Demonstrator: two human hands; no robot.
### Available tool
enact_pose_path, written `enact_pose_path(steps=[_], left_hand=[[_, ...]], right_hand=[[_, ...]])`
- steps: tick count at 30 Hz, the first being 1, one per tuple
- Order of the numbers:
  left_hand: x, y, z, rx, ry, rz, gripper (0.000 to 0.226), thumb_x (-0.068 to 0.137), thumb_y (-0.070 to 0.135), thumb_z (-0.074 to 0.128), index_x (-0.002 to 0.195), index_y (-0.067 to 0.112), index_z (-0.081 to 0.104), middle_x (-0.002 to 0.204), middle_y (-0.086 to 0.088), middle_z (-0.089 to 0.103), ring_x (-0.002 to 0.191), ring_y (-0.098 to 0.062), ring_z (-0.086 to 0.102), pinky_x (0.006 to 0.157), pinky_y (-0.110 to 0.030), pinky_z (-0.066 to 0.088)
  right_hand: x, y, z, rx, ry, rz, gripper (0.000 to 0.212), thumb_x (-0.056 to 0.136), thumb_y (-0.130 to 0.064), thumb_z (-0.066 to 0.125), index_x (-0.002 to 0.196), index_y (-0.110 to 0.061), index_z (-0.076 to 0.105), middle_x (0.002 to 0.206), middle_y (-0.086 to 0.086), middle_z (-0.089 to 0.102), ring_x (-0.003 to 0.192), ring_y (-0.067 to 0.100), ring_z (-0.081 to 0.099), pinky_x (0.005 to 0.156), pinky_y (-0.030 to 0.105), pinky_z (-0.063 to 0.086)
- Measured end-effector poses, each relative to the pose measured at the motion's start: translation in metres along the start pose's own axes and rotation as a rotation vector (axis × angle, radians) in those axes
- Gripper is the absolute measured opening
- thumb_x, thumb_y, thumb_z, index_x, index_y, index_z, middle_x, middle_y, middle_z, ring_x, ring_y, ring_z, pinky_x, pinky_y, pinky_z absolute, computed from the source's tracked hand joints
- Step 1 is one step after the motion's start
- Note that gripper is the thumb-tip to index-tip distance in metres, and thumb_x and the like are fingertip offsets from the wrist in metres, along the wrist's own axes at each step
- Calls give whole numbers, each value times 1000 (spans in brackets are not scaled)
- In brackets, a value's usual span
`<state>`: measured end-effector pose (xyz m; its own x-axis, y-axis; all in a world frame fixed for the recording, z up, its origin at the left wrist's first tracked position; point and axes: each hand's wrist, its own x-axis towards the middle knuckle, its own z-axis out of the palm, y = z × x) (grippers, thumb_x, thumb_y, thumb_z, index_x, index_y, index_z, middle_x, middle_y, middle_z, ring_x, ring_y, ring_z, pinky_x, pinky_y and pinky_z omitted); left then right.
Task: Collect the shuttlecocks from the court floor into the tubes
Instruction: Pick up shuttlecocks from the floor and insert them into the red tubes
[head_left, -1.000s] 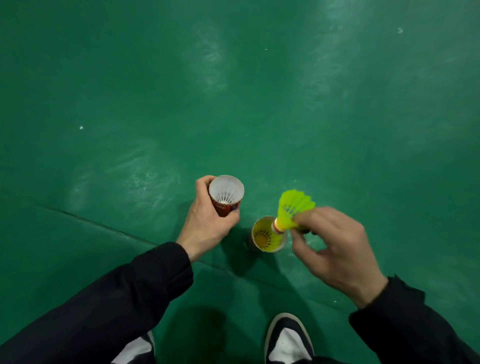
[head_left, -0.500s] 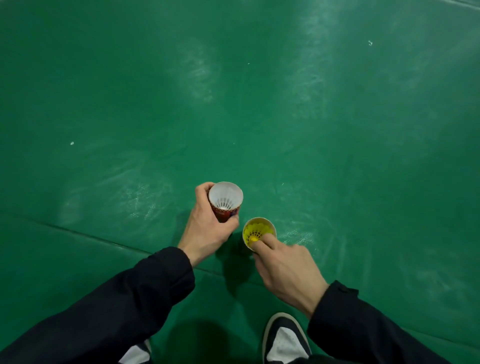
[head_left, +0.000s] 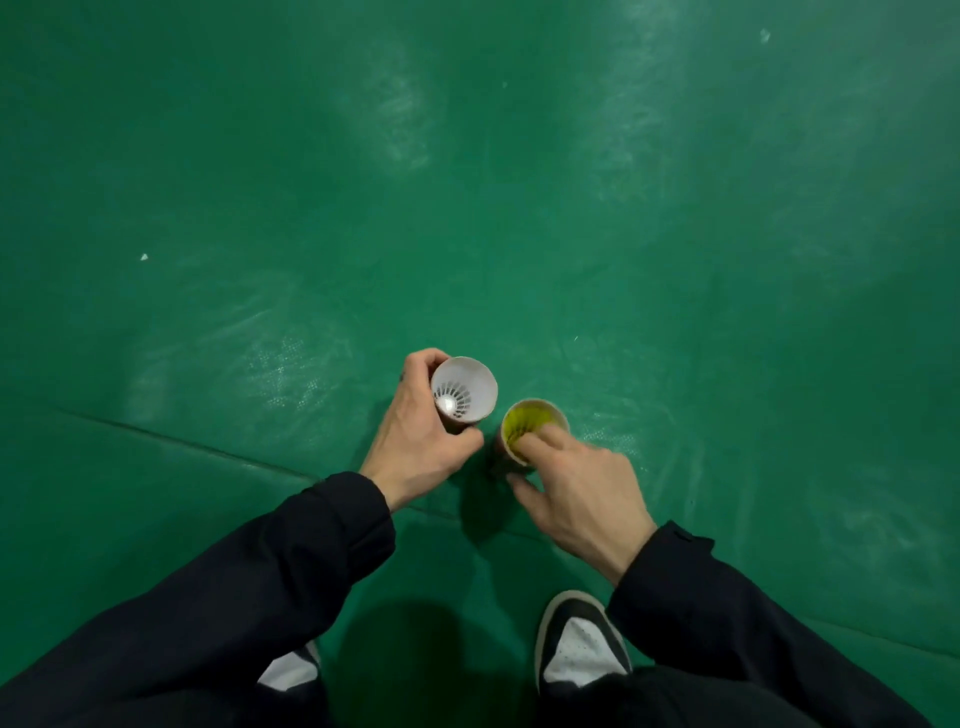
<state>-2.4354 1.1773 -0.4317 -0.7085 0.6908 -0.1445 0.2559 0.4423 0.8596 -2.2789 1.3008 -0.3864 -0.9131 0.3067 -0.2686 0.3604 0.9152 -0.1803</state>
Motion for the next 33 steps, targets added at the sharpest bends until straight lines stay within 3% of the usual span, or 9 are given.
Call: enact_pose_path(steps=[2,5,8,11,13,16,22,25,33], left_hand=[[-4,-1,-3,25,-37,15,66,67,25,72,119,32,32,112,3,51,100,-16,55,79,-27,47],[-5,2,-3,42,-80,21,65,66,24,70,119,30,33,114,0,51,101,-18,54,78,-24,46],[1,11,-12,52,-126,8,65,68,22,71,120,27,33,114,-3,52,101,-20,55,77,-23,44],[8,43,-47,83,-134,-27,65,72,11,74,121,25,33,116,-5,53,103,-22,58,77,-30,51],[2,78,-74,100,-140,-73,65,72,7,74,121,25,35,117,-5,54,104,-22,60,77,-30,53],[-19,144,-110,99,-151,-133,65,70,4,74,121,22,38,114,-3,55,101,-19,59,75,-26,54],[-94,324,-165,-22,-177,-237,68,70,-5,75,122,24,42,108,7,56,92,-7,61,70,-15,49],[-129,422,-189,-87,-225,-256,68,72,-7,74,124,25,43,112,7,59,98,-10,64,76,-22,55],[-180,637,-204,-72,-421,2,63,74,-2,72,122,28,44,113,6,59,98,-12,61,82,-30,53]], right_hand=[[1,1,-3,-42,-4,50,33,90,-57,51,109,-31,55,108,-6,62,83,33,69,58,38,49],[13,0,-12,-103,-34,72,33,90,-57,55,105,-28,59,106,-3,68,89,36,70,61,37,41],[20,-7,-23,-127,-71,44,29,95,-53,51,102,-28,64,102,2,72,88,37,70,63,38,45],[14,-7,-59,-20,-47,102,32,97,-54,51,104,-27,68,101,8,73,88,39,69,63,38,43],[0,-10,-96,70,-25,128,33,97,-53,52,105,-26,68,104,8,72,88,40,68,64,41,50],[-32,-24,-164,141,-35,125,31,98,-48,52,107,-23,68,106,5,71,87,39,67,68,47,56],[-135,-47,-339,236,0,154,23,97,-43,57,104,-24,67,103,-3,67,82,31,66,63,45,57],[-192,-54,-430,260,10,215,23,98,-43,57,105,-23,67,106,-4,68,81,28,66,64,46,58],[-361,-86,-600,279,123,584,21,97,-41,57,105,-24,67,106,-5,66,86,26,67,73,47,59]])
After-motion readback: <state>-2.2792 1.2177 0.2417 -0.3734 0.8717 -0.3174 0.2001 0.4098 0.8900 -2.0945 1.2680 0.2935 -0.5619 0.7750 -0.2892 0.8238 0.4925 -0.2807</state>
